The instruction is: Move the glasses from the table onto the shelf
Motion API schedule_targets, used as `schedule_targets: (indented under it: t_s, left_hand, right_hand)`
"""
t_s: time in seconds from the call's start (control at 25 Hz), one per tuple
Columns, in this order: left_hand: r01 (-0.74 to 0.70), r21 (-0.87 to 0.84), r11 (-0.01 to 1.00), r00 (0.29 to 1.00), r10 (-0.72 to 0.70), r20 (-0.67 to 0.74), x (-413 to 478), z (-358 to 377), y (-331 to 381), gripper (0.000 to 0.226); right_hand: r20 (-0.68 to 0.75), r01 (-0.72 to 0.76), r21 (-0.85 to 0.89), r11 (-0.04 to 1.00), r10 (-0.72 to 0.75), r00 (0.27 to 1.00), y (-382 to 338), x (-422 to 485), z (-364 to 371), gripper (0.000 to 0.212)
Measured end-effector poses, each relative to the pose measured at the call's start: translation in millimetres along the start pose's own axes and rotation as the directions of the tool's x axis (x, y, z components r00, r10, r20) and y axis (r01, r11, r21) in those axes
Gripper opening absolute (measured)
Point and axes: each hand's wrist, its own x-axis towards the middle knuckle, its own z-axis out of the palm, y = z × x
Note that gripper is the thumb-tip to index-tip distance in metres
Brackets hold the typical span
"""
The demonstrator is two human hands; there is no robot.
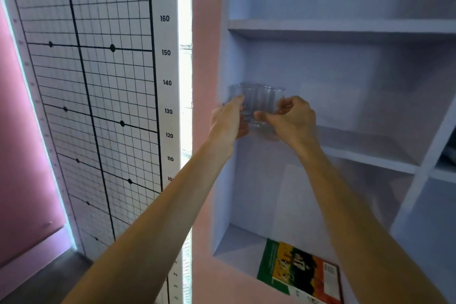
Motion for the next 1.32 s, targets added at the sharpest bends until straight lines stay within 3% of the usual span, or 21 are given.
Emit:
schedule_targets:
  t_s: [0.24, 0.56, 1.08, 1.2, 1.32]
  left_hand:
    - [-0.038, 0.032, 0.999, 0.999, 0.037, 0.022, 15, -4, -1, 0.016]
    - [-0.046, 0.029, 0.999, 0.998, 0.045, 0.038, 14, -7, 0, 0.013]
    - [-0.048, 0.014, 0.999, 0.995, 0.047, 0.084, 11, -13, -1, 0.014]
    - [-0.05, 0.007, 0.999, 0.995, 0.05, 0.091, 11, -15, -1, 0.015]
    - [-0.051, 0.01, 0.999, 0.992, 0.05, 0.114, 13, -17, -1, 0.012]
  right_hand:
    - [-0.022, 0.006, -0.03, 1.0, -0.006, 1.0, 6, 7, 11, 0.062]
    - [-0.052, 0.023, -0.074, 0.997, -0.027, 0.998, 6, 6, 20, 0.061]
    - [-0.111, 0.026, -0.128, 0.991, -0.04, 0.993, 10, 3, 25, 0.079]
    - [-0.105, 0.016, -0.083, 0.996, -0.025, 0.994, 9, 0, 24, 0.084]
    - [-0.228, 0.109, 0.07, 0.992, -0.091, 0.969, 9, -11, 17, 0.063]
